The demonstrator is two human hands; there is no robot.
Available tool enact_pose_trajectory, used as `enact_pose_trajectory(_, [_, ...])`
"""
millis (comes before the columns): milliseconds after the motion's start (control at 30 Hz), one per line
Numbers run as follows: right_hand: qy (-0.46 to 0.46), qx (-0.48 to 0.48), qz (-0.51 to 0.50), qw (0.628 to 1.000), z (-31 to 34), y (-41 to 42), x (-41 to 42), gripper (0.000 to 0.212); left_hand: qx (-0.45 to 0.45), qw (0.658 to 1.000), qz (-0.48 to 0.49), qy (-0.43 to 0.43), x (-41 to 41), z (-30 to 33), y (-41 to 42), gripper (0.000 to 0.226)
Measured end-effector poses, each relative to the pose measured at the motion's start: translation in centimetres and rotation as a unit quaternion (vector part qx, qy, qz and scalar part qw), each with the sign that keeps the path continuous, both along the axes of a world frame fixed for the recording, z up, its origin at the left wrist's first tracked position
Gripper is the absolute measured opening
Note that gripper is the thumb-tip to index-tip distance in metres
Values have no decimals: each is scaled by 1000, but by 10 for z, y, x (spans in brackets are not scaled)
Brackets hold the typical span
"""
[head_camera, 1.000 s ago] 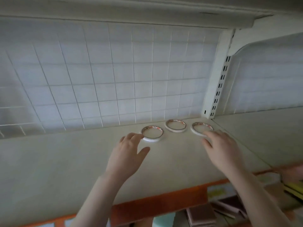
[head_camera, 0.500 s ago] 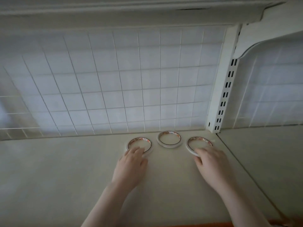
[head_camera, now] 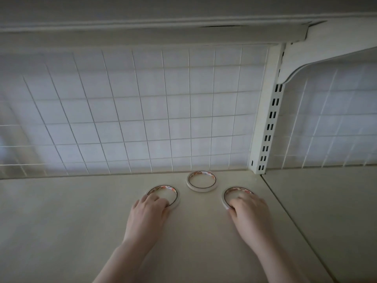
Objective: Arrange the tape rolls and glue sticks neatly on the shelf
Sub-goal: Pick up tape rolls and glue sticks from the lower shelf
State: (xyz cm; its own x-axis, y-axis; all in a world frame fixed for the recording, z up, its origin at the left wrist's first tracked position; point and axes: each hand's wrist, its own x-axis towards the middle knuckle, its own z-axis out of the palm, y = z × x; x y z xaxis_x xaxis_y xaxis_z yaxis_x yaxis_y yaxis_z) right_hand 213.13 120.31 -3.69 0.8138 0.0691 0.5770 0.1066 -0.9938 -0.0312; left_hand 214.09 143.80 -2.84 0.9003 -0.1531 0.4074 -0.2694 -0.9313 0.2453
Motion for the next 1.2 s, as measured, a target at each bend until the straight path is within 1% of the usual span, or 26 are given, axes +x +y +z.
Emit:
enact_pose_trajectory(33, [-4, 2, 6, 1000, 0, 1, -1, 44, 7, 1000, -1, -11, -2, 1, 0, 24])
enact_pose_trajectory(67, [-11, 5, 10, 1000, 0, 2, -3, 44, 3, 1000, 2, -2, -3, 2, -1, 25])
enact_pose_trajectory(133, [-33, 15, 14, 999, 0, 3, -5, 52, 1, 1000, 19, 22, -5, 5, 0, 19])
enact_pose_trajectory(200, [-54, 37, 19, 998, -1, 2, -7, 61, 15, 999, 32, 22, -6, 8, 2, 15])
enact_pose_trajectory(267, [-70, 50, 28, 996, -2, 2, -10, 62, 9, 998, 51, 31, -9, 12, 6, 13])
enact_pose_trajectory(333, [-74, 52, 35, 995, 0, 3, -16, 57, -10, 997, 64, 37, -14, 19, 11, 11])
enact_pose_trajectory(500, [-85, 43, 39, 995, 11, 8, -23, 32, -17, 998, 68, 10, -35, 34, 28, 5])
enact_pose_trajectory(633, [-106, 40, 61, 992, 24, 29, -31, 30, -16, 997, 78, -4, -46, 44, 47, 4])
enact_pose_trajectory(767, [-107, 30, 78, 991, 30, 65, -33, 30, -23, 996, 82, -19, -56, 49, 76, 3])
enact_pose_trajectory(900, [-115, 28, 89, 989, 39, 112, -34, 30, -32, 995, 87, -44, -70, 54, 126, 9])
enact_pose_trajectory(967, [-116, 30, 103, 987, 43, 144, -36, 30, -31, 994, 92, -51, -79, 58, 157, 10])
enact_pose_trajectory(1133, [-112, 36, 142, 983, 43, 239, -47, 29, -28, 989, 130, -61, -107, 62, 249, 3])
enact_pose_trajectory(1200, [-112, 42, 154, 981, 41, 284, -53, 29, -19, 988, 143, -54, -121, 62, 294, 5])
